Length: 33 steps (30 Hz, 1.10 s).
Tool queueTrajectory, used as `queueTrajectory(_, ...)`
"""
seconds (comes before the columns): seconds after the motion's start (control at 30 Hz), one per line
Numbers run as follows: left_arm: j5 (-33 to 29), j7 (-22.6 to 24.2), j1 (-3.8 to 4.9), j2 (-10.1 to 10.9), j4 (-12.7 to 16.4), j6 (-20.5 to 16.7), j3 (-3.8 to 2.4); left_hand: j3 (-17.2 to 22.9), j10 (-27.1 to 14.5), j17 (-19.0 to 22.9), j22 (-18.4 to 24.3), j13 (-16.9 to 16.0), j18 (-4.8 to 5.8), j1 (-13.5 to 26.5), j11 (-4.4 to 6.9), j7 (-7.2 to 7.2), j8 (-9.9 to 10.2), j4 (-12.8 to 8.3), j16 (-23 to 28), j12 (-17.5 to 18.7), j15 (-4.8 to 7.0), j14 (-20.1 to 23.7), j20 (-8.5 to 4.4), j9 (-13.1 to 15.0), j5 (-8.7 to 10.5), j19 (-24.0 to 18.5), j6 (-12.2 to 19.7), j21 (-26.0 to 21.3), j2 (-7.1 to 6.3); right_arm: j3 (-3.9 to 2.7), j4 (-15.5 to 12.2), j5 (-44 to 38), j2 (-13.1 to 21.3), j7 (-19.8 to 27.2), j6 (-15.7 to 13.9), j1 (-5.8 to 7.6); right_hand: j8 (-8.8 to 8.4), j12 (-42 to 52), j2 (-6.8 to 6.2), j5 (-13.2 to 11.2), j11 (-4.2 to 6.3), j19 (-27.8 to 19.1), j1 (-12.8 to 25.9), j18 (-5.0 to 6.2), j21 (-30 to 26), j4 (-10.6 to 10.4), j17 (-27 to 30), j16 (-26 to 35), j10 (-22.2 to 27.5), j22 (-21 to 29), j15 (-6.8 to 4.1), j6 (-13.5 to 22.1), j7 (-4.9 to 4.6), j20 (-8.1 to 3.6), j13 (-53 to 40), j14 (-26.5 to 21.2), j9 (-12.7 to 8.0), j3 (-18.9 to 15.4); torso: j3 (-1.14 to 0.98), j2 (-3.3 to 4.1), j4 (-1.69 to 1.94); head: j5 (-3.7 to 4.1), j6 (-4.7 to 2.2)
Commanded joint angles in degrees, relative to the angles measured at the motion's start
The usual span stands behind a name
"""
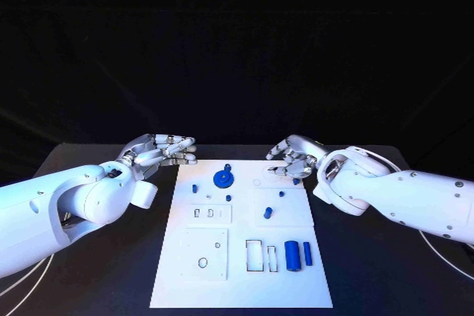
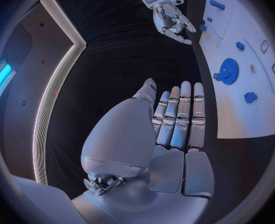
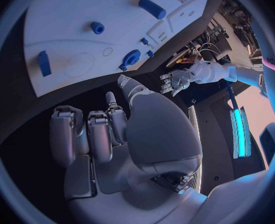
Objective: Assemble the parts on the task board
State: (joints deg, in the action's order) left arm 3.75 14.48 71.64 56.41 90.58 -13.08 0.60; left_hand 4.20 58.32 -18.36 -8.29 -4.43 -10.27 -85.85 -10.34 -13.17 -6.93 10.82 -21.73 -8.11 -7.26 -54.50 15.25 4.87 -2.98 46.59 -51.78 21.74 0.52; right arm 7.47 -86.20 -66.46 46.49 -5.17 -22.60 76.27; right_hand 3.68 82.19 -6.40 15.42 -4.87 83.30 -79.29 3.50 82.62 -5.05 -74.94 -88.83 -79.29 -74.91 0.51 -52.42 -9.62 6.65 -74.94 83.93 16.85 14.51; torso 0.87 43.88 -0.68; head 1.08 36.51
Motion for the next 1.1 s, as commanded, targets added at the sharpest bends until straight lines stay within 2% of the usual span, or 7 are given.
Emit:
queueTrajectory(0.03,-0.61,0.36,0.06,-0.22,-0.21,0.75,0.03,0.18,-0.22,0.15,0.13,-0.09,-0.21,0.53,0.15,-0.42,-0.09,0.27,0.44,-0.37,-0.12,-0.48,0.43,0.10,0.14,0.19,0.33,-0.43,0.10,0.15,-0.58,13.83,2.72,10.57,5.47,0.04,0.05,-0.76,-0.36,0.37,0.34,-1.13,-1.29,-0.42,-1.07,1.33,-10.88,0.74,0.88,-4.26,-0.17,-0.44,0.21,-0.08,0.77,5.06,-0.12,0.37,-0.08,-0.43,-0.49,0.57,-0.02)
queueTrajectory(0.2,-0.62,0.49,0.05,-0.38,-0.80,0.72,0.06,0.17,-0.22,0.17,0.14,-0.09,-0.22,0.59,0.15,-0.43,-0.09,0.31,0.46,-0.38,-0.12,-0.49,0.43,0.11,0.14,0.20,0.32,-0.44,0.11,0.45,0.23,12.89,6.70,14.21,4.98,-0.26,-0.03,-1.46,-1.11,0.63,0.64,-1.73,-1.98,-0.22,-1.77,2.55,-10.20,1.12,1.65,-3.57,-0.44,-0.50,0.56,-0.31,1.70,4.86,-0.31,0.40,-0.17,-0.71,-0.82,1.11,-0.10)
queueTrajectory(0.37,-0.62,0.54,0.04,-0.52,-1.23,0.68,0.08,0.17,-0.22,0.17,0.14,-0.09,-0.22,0.59,0.15,-0.43,-0.09,0.31,0.46,-0.38,-0.12,-0.49,0.43,0.11,0.14,0.20,0.32,-0.44,0.11,0.62,3.14,9.01,8.64,15.92,3.09,-1.23,-0.21,-1.83,-1.64,-0.67,0.57,-1.89,-1.58,-0.20,-2.02,2.91,-10.19,1.16,1.94,-3.43,-0.46,0.34,0.43,-0.41,2.17,4.86,-0.64,-0.27,-0.33,-0.73,-0.98,1.68,-0.13)
queueTrajectory(0.57,-0.62,0.54,0.02,-0.65,-1.39,0.72,0.08,0.15,-0.21,0.18,0.15,-0.09,-0.22,0.64,0.15,-0.44,-0.10,0.34,0.48,-0.40,-0.12,-0.52,0.44,0.12,0.14,0.21,0.31,-0.45,0.11,0.68,6.07,5.82,7.89,15.91,1.67,-2.51,-0.23,-2.00,-1.73,-0.60,0.28,-2.02,-1.01,-0.16,-2.25,2.82,-10.31,1.12,2.07,-3.28,-0.25,1.48,0.07,-0.30,2.37,4.89,-0.95,-0.97,-0.27,-0.67,-0.86,1.96,-0.01)
queueTrajectory(0.73,-0.62,0.51,0.02,-0.58,-1.41,0.70,0.09,0.15,-0.21,0.18,0.15,-0.09,-0.22,0.64,0.15,-0.44,-0.10,0.34,0.48,-0.40,-0.12,-0.52,0.44,0.12,0.14,0.21,0.31,-0.45,0.11,0.71,8.12,4.02,6.32,15.31,0.71,-3.43,-0.17,-2.05,-1.41,0.46,0.07,-2.03,-0.77,-0.16,-2.32,2.68,-10.34,1.11,2.09,-3.27,-0.07,1.99,-0.16,-0.16,2.41,4.91,-1.10,-1.25,-0.25,-0.61,-0.76,2.10,0.21)
queueTrajectory(0.9,-0.62,0.48,0.01,-0.46,-1.38,0.65,0.10,0.15,-0.21,0.18,0.15,-0.09,-0.22,0.64,0.15,-0.44,-0.10,0.34,0.48,-0.40,-0.12,-0.52,0.44,0.12,0.14,0.21,0.31,-0.45,0.11,0.74,8.51,3.22,5.62,15.17,1.12,-4.05,-0.09,-1.92,-1.24,0.73,0.03,-1.87,-0.79,-0.22,-2.17,2.68,-10.56,1.01,1.90,-3.48,-0.02,1.98,-0.21,-0.11,2.17,4.97,-1.10,-1.29,-0.17,-0.65,-0.81,2.09,0.45)
queueTrajectory(1.1,-0.62,0.46,0.01,-0.30,-1.28,0.63,0.10,0.13,-0.20,0.20,0.17,-0.10,-0.23,0.69,0.15,-0.45,-0.12,0.37,0.51,-0.43,-0.11,-0.56,0.44,0.12,0.14,0.22,0.29,-0.46,0.10,0.76,8.55,2.43,5.25,14.81,1.40,-4.56,0.17,-1.70,-1.00,0.92,-0.02,-1.63,-0.82,-0.30,-1.94,2.71,-10.85,0.87,1.60,-3.81,0.03,1.40,-0.26,-0.04,1.79,5.04,-1.00,-1.38,-0.17,-0.69,-0.97,2.16,0.67)
